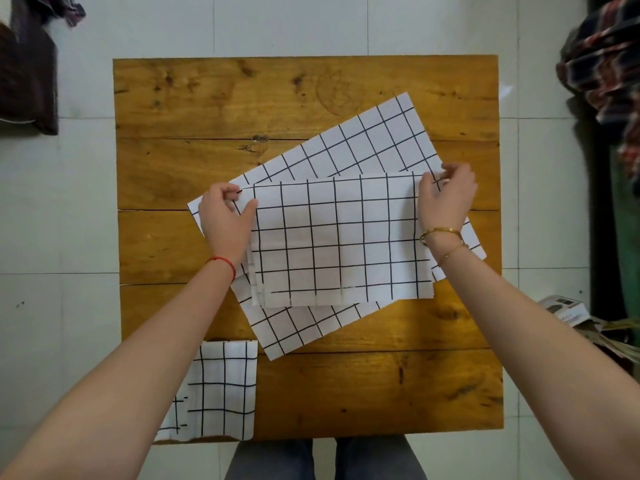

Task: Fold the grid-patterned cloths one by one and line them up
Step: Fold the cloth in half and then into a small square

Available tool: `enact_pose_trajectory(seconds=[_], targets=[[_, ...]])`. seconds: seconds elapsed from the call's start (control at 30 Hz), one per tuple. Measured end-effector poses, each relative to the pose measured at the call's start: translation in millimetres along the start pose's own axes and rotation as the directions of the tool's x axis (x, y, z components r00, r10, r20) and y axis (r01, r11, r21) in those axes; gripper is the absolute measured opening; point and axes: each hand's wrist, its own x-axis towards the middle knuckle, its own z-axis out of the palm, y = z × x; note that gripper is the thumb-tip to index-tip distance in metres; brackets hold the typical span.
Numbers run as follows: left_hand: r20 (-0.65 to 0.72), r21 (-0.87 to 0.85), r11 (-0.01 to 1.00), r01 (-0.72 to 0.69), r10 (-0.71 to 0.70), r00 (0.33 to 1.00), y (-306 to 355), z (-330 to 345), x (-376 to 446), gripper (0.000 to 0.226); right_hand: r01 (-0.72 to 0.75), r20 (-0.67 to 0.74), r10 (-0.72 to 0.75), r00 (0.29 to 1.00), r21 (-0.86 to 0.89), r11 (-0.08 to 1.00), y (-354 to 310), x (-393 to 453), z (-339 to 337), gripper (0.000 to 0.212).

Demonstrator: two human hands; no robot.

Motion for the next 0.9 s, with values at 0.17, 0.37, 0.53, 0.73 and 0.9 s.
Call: enact_pose_trajectory(seconds=[0.17,0.37,0.53,0.73,0.9], targets=[[0.166,0.349,0.837,-0.422,0.388,0.907,10.3,4.1,-17.7,0.039,0.617,0.289,-0.564,0.774,-0.14,0.775,-28.9,-37.5,23.7,0.037],[0.374,0.546,0.692,-0.473,0.304,0.876,-5.2,15.1,-32.6,0.06,0.841,0.664,-0.564,0.491,-0.192,0.507,-66.3,-88.2,78.5,0.054],[0.42,0.604,0.649,-0.462,0.233,0.877,-10.5,16.1,-29.0,0.069,0.881,0.767,-0.471,0.436,-0.256,0.399,-83.1,-106.7,106.9,0.058],[0.417,0.6,0.665,-0.445,0.214,0.883,-8.8,16.2,-27.4,0.069,0.865,0.751,-0.464,0.469,-0.284,0.414,-70.7,-99.1,103.5,0.056],[0.418,0.599,0.667,-0.443,0.212,0.884,-4.7,14.4,-28.2,0.07,0.794,0.706,-0.417,0.573,-0.352,0.495,-41.8,-75.3,79.8,0.055]])
